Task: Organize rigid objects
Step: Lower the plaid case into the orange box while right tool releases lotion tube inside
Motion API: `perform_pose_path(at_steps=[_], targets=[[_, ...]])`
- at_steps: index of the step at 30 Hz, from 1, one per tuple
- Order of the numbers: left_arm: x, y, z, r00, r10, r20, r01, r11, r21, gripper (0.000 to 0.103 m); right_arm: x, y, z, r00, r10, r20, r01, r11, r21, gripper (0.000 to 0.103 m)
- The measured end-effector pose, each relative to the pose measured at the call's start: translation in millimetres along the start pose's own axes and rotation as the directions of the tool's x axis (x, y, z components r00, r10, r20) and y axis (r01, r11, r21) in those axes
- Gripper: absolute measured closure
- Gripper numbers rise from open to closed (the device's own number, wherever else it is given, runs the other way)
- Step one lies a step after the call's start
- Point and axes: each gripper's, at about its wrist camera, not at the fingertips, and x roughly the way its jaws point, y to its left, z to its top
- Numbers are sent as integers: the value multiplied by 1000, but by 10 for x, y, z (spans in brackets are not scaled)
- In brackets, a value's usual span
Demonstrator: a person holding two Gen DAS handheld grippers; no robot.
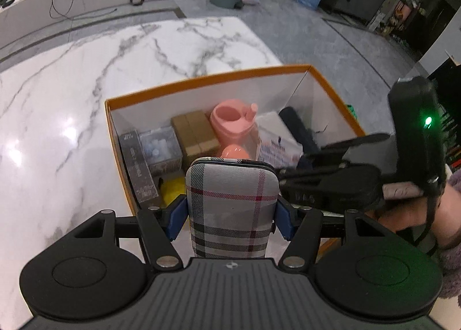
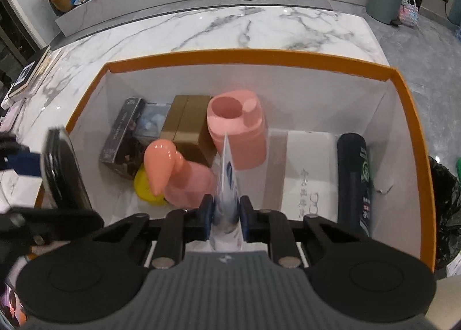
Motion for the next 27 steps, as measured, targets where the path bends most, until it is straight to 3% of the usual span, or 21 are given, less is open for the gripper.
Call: perform_pose_path(at_steps=[3, 8, 11, 17, 21, 27], targets=[[32, 15, -12, 1000, -2, -29, 2, 1000, 2, 31, -28, 8, 0, 1000, 25, -15, -25, 999, -19, 86], [71, 3, -34, 998, -5, -55, 6, 1000, 10, 31, -74, -28, 6, 982, 146, -121, -149, 989, -12, 87], [82, 0, -53, 998, -4, -61, 5, 1000, 8, 31, -125, -13, -2, 981, 131, -140, -139, 989, -45, 87], [150, 13, -64, 997, 15, -82, -14, 1000, 3, 31, -235, 54, 63, 999, 40, -1, -39, 981, -189, 87], [187, 26, -53, 995, 29, -96, -29, 1000, -1, 31, -115, 293, 53, 998, -42, 44, 58, 882, -467, 87], [237, 23, -34, 993, 39, -113, -39, 999, -1, 31, 20, 421, -71, 992, -110, 61, 120, 697, -707, 87]])
